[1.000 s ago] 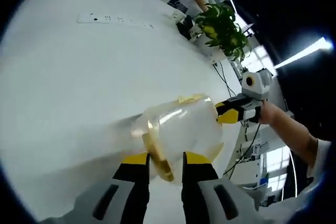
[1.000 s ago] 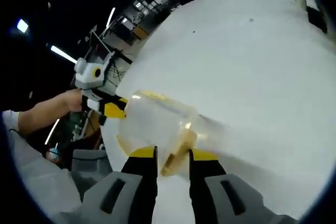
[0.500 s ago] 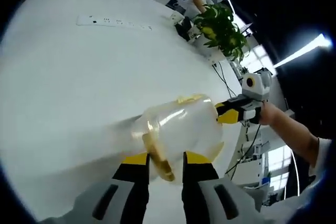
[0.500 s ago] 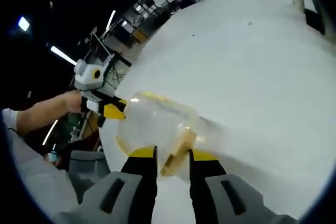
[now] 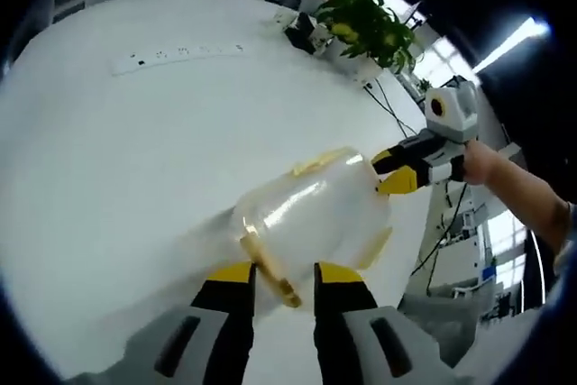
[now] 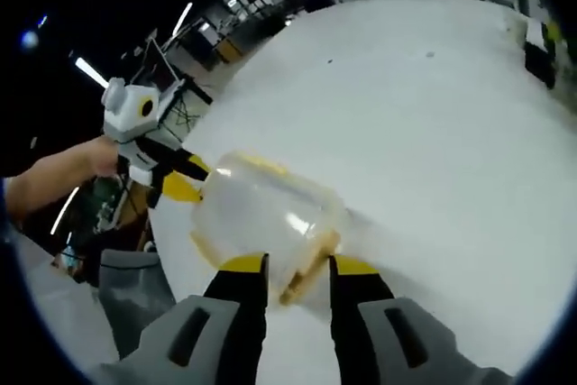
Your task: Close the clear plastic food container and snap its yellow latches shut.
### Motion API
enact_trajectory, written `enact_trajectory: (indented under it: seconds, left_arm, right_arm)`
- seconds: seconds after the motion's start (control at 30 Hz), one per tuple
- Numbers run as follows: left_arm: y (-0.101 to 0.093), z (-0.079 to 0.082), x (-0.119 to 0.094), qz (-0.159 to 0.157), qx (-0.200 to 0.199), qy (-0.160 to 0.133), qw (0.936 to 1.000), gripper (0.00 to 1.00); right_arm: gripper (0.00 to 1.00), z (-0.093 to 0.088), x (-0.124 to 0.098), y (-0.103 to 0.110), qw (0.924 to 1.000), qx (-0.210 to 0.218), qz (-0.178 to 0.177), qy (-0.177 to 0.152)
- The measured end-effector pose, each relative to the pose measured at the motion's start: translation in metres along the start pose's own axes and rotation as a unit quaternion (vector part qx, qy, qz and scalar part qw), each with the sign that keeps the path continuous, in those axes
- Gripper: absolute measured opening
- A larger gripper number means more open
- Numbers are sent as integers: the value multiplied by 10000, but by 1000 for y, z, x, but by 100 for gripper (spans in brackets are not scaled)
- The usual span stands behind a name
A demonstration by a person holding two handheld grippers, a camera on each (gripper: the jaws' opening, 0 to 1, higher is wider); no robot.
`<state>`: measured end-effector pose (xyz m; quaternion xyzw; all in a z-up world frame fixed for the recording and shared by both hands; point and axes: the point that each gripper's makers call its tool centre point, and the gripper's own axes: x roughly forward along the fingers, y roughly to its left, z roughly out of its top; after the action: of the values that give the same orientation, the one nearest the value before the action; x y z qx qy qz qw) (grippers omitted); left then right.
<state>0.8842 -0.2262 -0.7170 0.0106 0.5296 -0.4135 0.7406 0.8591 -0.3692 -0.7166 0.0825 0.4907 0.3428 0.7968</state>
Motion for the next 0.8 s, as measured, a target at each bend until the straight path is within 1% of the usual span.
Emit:
enact_trajectory:
  seconds: [0.03, 0.1, 0.2, 0.3, 0.4, 0.47, 0.53, 0.6, 0.7, 0.8]
  left_arm:
    - [-1, 2, -2, 29, 92, -1, 10000, 18]
    - [-4, 5, -5, 59, 219, 14, 9997, 19]
    - [-6, 9, -9, 114, 456, 72, 9989, 19]
    - [-13, 16, -11, 86, 643, 51, 9979, 19]
    - [-20, 22, -11, 89, 1070, 95, 9942, 19]
    - [-28, 26, -8, 25, 1416, 144, 9898, 19]
    - [-34, 29, -7, 12, 1443, 93, 9895, 19]
    - [-40, 33, -5, -37, 1565, 55, 9877, 19]
    - [-43, 33, -1, -65, 1690, 115, 9855, 19]
    - [-43, 34, 1, -81, 1772, 161, 9840, 19]
  right_arm:
    - [24, -1, -1, 1, 9999, -146, -47, 43]
    - [24, -1, -2, 2, 9995, -271, -84, 107]
    - [25, 0, -5, 4, 9995, -272, -82, 118]
    - [25, 5, -10, 5, 9994, -326, -112, 74]
    - [23, 9, -15, 8, 9990, -414, -138, 33]
    - [22, 15, -16, 12, 9988, -483, -115, -21]
    - [22, 17, -15, 15, 9985, -546, -103, -32]
    - [22, 19, -14, 19, 9979, -639, -77, -11]
    - [21, 18, -10, 22, 9968, -789, -76, 70]
    - [21, 18, -7, 24, 9963, -850, -60, 111]
